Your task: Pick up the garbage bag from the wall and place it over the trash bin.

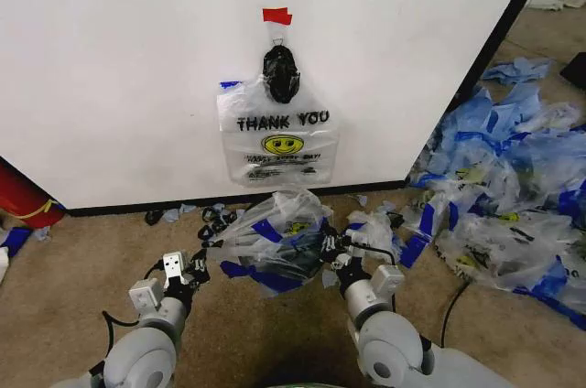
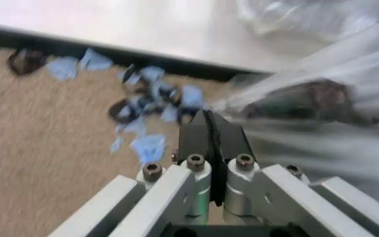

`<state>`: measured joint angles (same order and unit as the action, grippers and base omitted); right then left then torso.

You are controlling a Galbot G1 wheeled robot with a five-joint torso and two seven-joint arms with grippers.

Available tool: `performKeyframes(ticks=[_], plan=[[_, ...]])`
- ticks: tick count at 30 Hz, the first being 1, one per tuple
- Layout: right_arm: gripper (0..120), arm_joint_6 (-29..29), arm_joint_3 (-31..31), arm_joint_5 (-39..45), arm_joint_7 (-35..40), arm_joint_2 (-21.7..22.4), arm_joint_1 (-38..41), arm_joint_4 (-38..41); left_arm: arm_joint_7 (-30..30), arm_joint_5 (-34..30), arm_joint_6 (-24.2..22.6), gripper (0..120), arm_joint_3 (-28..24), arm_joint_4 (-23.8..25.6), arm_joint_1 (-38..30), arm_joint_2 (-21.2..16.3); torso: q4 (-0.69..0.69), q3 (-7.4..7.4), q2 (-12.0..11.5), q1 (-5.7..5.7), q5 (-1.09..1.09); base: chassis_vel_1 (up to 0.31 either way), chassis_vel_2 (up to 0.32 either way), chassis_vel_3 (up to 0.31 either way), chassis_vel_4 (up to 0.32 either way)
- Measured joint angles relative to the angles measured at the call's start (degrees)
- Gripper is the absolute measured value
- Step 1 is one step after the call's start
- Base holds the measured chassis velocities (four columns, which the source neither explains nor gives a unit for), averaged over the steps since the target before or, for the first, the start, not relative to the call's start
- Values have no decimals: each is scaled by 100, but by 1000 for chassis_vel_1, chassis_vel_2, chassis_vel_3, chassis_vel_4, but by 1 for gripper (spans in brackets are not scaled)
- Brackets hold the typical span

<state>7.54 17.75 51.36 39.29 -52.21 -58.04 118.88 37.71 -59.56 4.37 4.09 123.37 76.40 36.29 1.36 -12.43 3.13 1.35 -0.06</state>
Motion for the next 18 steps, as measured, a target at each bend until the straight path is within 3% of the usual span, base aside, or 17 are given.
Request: performKeyframes(ticks=[2, 7, 18], plan=[[0, 0, 2, -9, -6, -27, 1, -29, -4, 14, -20, 0, 44, 213, -6, -105, 0, 0, 0, 0, 2, 0, 0, 0, 0], [0, 0, 26, -27, -11, -74, 35, -91, -15, 67, -56, 14, 110, 577, 48, -213, -1, 0, 0, 0, 1, 0, 0, 0, 0], [0, 5, 3, -33, -12, -65, 81, -146, 27, 173, -119, 57, 321, 1070, 330, -393, -1, 1, 0, 0, -1, 0, 0, 0, 0]])
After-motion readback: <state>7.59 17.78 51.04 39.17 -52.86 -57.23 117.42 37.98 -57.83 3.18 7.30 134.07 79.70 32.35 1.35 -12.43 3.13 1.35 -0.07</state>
